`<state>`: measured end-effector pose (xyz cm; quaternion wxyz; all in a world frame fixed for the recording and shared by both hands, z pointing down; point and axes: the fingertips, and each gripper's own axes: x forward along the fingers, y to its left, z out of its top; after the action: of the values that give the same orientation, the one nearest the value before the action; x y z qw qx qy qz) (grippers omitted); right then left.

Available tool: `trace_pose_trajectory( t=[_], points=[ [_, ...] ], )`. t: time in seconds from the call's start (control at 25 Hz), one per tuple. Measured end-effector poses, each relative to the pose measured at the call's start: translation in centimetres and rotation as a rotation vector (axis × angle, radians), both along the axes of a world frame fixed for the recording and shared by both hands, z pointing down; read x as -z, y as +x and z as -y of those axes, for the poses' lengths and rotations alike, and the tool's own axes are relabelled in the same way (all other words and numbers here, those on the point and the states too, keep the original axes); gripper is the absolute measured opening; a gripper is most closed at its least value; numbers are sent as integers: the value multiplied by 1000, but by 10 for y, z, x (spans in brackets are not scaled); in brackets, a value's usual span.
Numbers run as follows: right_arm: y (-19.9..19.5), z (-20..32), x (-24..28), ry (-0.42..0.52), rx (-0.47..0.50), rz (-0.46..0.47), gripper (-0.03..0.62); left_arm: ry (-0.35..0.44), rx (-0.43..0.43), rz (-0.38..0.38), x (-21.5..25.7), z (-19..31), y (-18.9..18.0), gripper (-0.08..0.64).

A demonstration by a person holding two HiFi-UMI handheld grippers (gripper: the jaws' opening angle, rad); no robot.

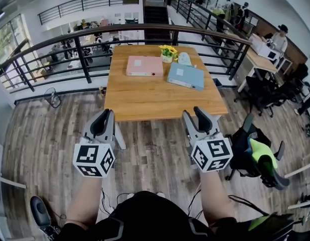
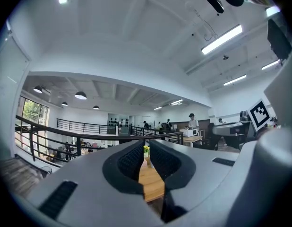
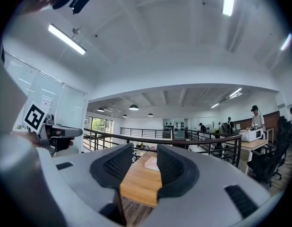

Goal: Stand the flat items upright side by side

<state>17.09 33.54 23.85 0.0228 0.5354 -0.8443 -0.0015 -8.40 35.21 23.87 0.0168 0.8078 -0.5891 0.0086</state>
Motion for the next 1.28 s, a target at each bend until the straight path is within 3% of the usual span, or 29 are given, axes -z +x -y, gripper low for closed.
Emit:
trace_pose_trajectory(
  t=[0.16, 0.36, 1.28],
  points=[
    [0, -2, 0, 3, 9, 10, 203, 0, -22, 15, -3, -3, 3, 189],
    [-6, -1, -1, 3, 10, 15, 264, -10, -45, 38, -8, -1, 2, 273],
    [-53, 24, -25, -28, -55, -13, 308, -31, -112, 29, -41, 32, -44, 275]
  ],
)
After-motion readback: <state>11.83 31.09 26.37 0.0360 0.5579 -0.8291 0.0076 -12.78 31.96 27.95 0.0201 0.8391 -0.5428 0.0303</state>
